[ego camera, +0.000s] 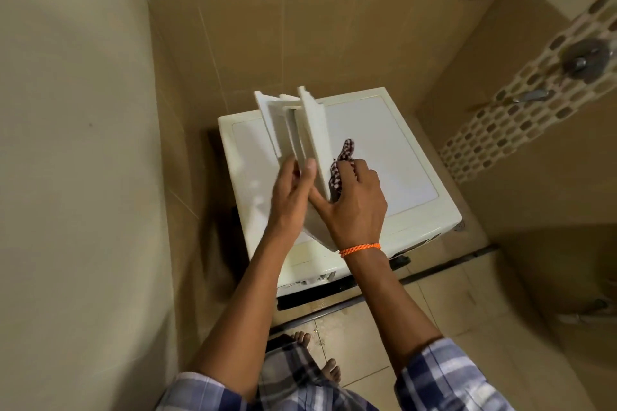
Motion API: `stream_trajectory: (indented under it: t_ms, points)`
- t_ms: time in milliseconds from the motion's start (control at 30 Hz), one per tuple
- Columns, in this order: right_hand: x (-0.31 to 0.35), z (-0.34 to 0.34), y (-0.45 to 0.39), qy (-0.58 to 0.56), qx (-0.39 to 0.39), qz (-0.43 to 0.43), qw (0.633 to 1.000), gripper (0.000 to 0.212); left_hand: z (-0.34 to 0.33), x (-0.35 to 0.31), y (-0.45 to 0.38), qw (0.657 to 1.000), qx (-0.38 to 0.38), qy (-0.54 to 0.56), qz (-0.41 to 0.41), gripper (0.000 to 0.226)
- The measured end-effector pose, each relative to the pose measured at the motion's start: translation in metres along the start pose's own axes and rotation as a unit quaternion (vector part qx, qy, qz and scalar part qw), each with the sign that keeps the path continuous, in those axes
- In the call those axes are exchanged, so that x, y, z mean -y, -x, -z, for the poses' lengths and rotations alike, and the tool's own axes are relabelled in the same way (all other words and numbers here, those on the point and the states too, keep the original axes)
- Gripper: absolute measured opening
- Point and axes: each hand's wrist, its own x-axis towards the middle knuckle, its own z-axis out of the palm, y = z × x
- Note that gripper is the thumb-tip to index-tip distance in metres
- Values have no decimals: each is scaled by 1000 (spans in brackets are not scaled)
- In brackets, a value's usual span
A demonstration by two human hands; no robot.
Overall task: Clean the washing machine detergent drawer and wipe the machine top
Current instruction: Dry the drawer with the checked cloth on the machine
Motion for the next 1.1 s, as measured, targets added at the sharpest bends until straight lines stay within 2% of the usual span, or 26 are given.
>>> stream_trajectory:
  t_ms: [67, 167, 200, 267, 333, 367, 433, 533, 600, 700, 767, 800, 867, 933, 1000, 1100]
  points:
    - [1, 0, -5, 20, -11, 41, 999, 50, -4, -8, 2, 998, 28, 42, 40, 37]
    - [2, 0, -8, 51, 8, 95, 994, 49, -1, -16, 3, 995, 32, 69, 70, 99]
    - [3, 0, -7, 46, 21, 104, 993, 49, 0, -18, 3, 995, 22, 65, 71, 109]
    - [1, 2, -8, -4, 72, 124, 990, 53, 2, -16, 1, 996, -15, 63, 68, 102]
    - [-6, 9, -11, -103, 154, 131, 974, 62, 4, -15, 0, 993, -52, 68, 84, 91]
    - [-11, 14, -12, -165, 184, 115, 962, 63, 6, -12, -1, 990, -74, 70, 98, 87]
    - [-21, 24, -12, -269, 195, 46, 942, 53, 9, -9, -3, 982, -113, 90, 122, 80]
    - [-28, 33, -12, -385, 150, -91, 906, 42, 12, -7, -5, 974, -120, 141, 130, 86]
    - [-31, 37, -15, -417, 82, -161, 891, 41, 12, -11, -5, 975, -115, 137, 134, 82]
    - [-25, 42, -14, -418, -7, -196, 887, 47, 9, -16, -7, 974, -118, 122, 147, 78]
    - [-10, 39, -5, -406, -13, -154, 901, 50, 3, -21, -7, 975, -115, 101, 159, 84]
    - [-3, 35, 2, -384, 20, -99, 918, 53, 2, -23, -7, 974, -112, 106, 168, 92]
    - [8, 30, 20, -307, 147, 41, 939, 66, 5, -23, -4, 969, -95, 151, 173, 118]
    - [6, 34, 34, -238, 233, 122, 935, 71, 13, -12, -2, 959, -82, 198, 184, 130]
    - [-2, 39, 42, -192, 259, 168, 932, 68, 21, -8, 4, 947, -51, 236, 212, 128]
    - [-1, 36, 46, -127, 253, 196, 939, 67, 25, 0, 9, 933, 11, 276, 230, 109]
